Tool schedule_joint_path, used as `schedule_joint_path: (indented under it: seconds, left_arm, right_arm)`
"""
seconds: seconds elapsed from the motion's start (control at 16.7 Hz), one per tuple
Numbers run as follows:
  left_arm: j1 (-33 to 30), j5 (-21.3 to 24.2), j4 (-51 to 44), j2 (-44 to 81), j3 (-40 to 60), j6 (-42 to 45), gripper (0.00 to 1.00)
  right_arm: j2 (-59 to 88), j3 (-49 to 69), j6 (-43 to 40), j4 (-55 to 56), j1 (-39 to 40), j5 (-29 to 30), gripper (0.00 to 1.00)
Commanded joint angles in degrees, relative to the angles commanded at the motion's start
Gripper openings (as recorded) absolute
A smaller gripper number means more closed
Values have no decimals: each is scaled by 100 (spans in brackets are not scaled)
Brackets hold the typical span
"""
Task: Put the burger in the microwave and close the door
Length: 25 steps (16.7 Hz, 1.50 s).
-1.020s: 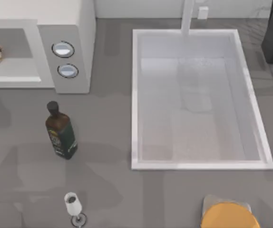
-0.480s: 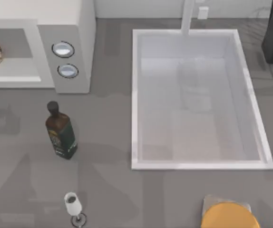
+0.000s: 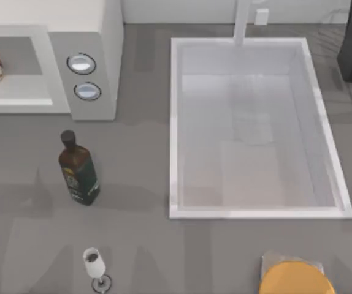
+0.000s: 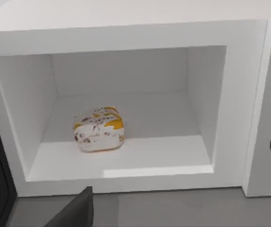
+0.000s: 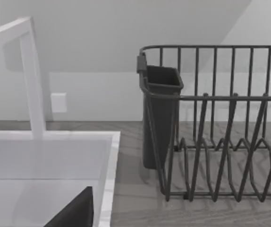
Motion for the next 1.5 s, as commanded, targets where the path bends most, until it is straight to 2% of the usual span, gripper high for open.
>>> schedule_joint_path:
  seconds: [0.18, 0.36, 0.66, 1.44, 1.5]
  left_arm:
    - [-473, -552, -98, -1129, -538, -222, 100]
    - [-736, -926, -124, -1718, -827, -366, 100]
    - [-778, -993, -127, -1807, -876, -387, 100]
    - [-778, -993, -127, -1807, -876, -387, 2]
    - [-778, -993, -127, -1807, -876, -387, 0]
  right_arm:
    - [0, 0, 0, 0, 0, 0, 100]
    - [0, 0, 0, 0, 0, 0, 100]
    - [0, 0, 0, 0, 0, 0, 100]
    - [0, 0, 0, 0, 0, 0, 100]
    - [0, 0, 0, 0, 0, 0, 100]
